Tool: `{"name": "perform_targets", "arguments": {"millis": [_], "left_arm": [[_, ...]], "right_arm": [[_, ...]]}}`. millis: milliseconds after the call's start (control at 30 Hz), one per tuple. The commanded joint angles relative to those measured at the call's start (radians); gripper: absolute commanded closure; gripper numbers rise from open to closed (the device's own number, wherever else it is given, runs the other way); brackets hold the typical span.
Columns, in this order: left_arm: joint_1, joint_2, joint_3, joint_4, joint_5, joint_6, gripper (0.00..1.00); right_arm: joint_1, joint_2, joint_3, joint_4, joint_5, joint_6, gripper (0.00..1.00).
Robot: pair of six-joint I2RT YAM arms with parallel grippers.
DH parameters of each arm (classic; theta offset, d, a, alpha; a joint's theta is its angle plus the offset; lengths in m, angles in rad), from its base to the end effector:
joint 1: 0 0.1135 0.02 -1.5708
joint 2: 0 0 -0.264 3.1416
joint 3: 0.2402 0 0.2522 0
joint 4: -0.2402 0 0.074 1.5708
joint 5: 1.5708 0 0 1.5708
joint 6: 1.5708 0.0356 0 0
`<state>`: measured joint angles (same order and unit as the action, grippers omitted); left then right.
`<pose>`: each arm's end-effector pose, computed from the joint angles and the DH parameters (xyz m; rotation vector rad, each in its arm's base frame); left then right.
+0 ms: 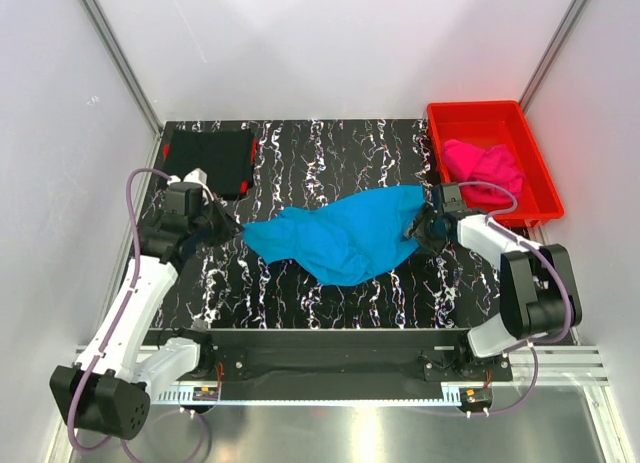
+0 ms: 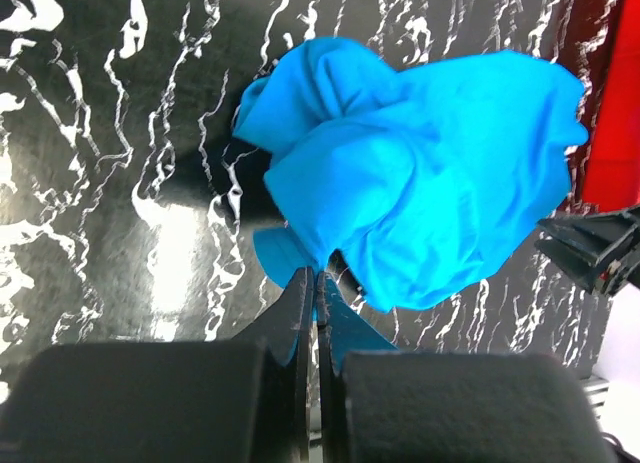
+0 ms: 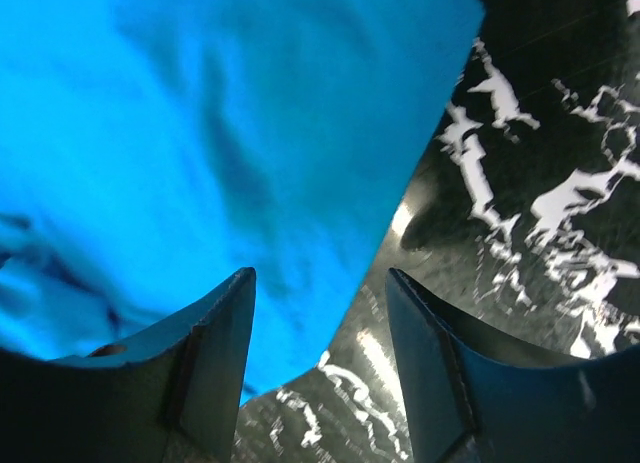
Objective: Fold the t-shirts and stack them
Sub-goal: Flatten the tshirt out
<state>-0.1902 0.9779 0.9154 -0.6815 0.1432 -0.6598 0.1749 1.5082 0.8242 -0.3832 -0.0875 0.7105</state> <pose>0.1965 -0.0430 0.3030 -0.4808 2.3318 -0.5859 0.2792 0.0525 0.1728 0.6838 2.6068 0.4036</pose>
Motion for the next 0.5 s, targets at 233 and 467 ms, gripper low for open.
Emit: {"name": "perform_targets", "arguments": {"millis": [233, 467], "left_arm": [[0.023, -0.113, 0.099, -0.07, -0.214, 0.051, 1.0], [0.026, -0.134, 0.175, -0.124, -0.238, 0.055, 1.0]], "right_arm": [[0.003, 0.119, 0.042, 0.053, 0.161, -0.065, 0.53], [0.002, -0.065, 0.154, -0.175, 0.287, -0.117, 1.0]]}}
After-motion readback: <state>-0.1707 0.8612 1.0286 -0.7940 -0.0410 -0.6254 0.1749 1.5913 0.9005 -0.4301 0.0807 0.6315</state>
